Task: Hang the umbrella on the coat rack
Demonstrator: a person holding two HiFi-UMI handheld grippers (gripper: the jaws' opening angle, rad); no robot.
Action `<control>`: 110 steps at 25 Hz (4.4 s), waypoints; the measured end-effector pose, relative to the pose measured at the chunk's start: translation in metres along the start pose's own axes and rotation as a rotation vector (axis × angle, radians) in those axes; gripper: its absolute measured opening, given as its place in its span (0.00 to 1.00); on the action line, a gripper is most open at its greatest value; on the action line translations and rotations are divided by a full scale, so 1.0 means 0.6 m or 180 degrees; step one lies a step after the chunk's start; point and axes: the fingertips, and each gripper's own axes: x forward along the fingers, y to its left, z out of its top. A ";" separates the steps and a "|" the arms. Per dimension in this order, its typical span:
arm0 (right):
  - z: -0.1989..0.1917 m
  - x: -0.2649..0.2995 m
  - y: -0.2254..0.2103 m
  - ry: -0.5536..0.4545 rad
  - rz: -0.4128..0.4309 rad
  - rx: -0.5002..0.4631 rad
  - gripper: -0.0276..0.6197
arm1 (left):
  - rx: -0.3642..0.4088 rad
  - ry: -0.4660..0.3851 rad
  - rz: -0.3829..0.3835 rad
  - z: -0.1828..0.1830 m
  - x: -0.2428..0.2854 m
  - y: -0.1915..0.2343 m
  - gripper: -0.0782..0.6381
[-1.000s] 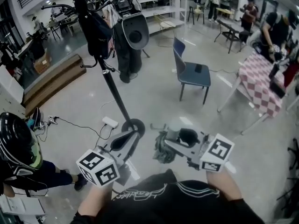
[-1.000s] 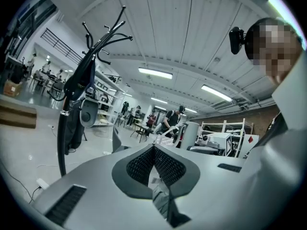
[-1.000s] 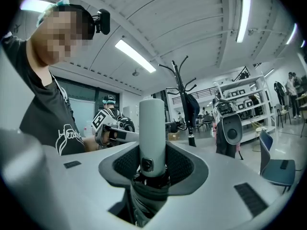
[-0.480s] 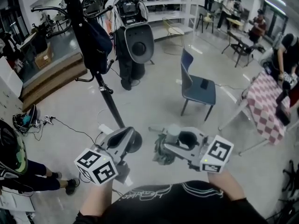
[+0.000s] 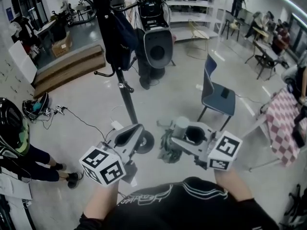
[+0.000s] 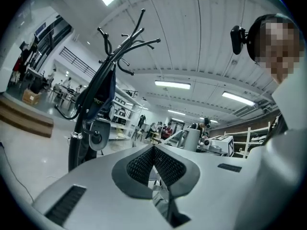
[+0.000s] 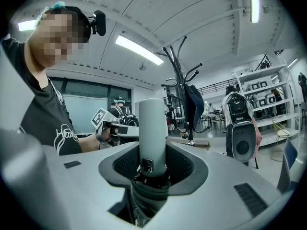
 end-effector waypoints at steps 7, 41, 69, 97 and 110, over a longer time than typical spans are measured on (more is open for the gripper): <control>0.009 0.038 -0.017 -0.0040 0.0252 0.0026 0.30 | 0.0030 -0.0013 0.0284 -0.002 -0.012 0.019 0.11; -0.010 0.229 -0.206 0.0272 0.1619 0.0148 0.30 | -0.0425 -0.0301 0.1571 0.015 0.067 0.187 0.11; -0.192 0.341 -0.327 0.0952 0.1640 0.0193 0.30 | -0.0627 -0.0465 0.2081 -0.017 0.096 0.232 0.11; -0.308 0.369 -0.432 0.1166 0.1314 0.1396 0.18 | -0.0866 -0.0317 0.2131 -0.068 0.112 0.278 0.11; -0.217 0.316 -0.382 0.0905 0.1232 0.1115 0.11 | -0.0816 -0.0262 0.1953 -0.065 0.107 0.252 0.11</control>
